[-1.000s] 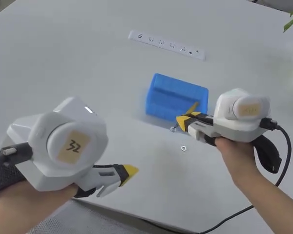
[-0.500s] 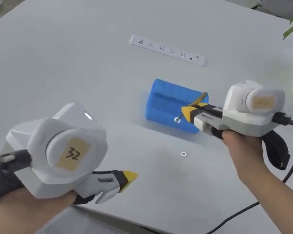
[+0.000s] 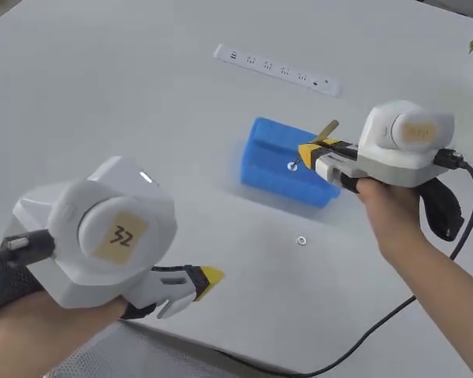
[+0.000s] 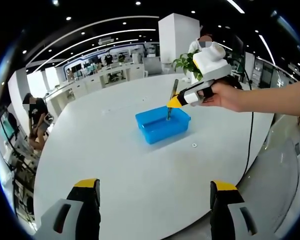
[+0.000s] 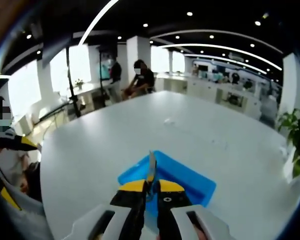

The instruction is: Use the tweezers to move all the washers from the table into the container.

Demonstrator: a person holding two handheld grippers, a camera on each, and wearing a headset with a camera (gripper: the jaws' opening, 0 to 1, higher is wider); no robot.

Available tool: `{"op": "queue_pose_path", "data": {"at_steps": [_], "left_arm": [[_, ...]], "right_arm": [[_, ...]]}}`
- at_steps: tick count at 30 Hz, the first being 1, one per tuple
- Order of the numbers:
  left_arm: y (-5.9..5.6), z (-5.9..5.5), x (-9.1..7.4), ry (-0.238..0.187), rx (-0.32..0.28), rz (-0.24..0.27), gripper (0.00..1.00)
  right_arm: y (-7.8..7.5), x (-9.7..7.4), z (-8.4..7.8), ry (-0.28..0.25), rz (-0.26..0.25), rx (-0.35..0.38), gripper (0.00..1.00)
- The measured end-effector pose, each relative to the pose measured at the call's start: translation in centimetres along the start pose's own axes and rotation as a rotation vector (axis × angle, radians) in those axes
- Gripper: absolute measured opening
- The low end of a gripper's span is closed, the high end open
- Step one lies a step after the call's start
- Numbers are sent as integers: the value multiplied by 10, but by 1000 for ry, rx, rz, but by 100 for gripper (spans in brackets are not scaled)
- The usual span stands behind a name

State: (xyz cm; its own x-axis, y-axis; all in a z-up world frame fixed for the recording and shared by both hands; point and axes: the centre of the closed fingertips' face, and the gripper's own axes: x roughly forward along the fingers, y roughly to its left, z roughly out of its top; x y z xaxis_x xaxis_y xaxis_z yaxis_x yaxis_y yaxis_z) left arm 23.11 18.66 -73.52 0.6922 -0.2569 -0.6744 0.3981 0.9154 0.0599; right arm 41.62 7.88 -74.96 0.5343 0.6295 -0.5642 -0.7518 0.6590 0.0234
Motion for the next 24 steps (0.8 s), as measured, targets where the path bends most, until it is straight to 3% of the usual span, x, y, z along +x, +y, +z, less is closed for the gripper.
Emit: {"op": "queue_pose_path", "data": {"at_steps": [6,14,24], "left_arm": [[1,-2,1,7,-4,3,93],[2,-5,1,19,-2,6,93],[0,-4,2,16,-13,2,94]], "right_arm": [[-9,19,-17,45,-8,4,4],[-19,31,-35,88,-26,28,4],[-19,42,-46,119,-19,36,4]]}}
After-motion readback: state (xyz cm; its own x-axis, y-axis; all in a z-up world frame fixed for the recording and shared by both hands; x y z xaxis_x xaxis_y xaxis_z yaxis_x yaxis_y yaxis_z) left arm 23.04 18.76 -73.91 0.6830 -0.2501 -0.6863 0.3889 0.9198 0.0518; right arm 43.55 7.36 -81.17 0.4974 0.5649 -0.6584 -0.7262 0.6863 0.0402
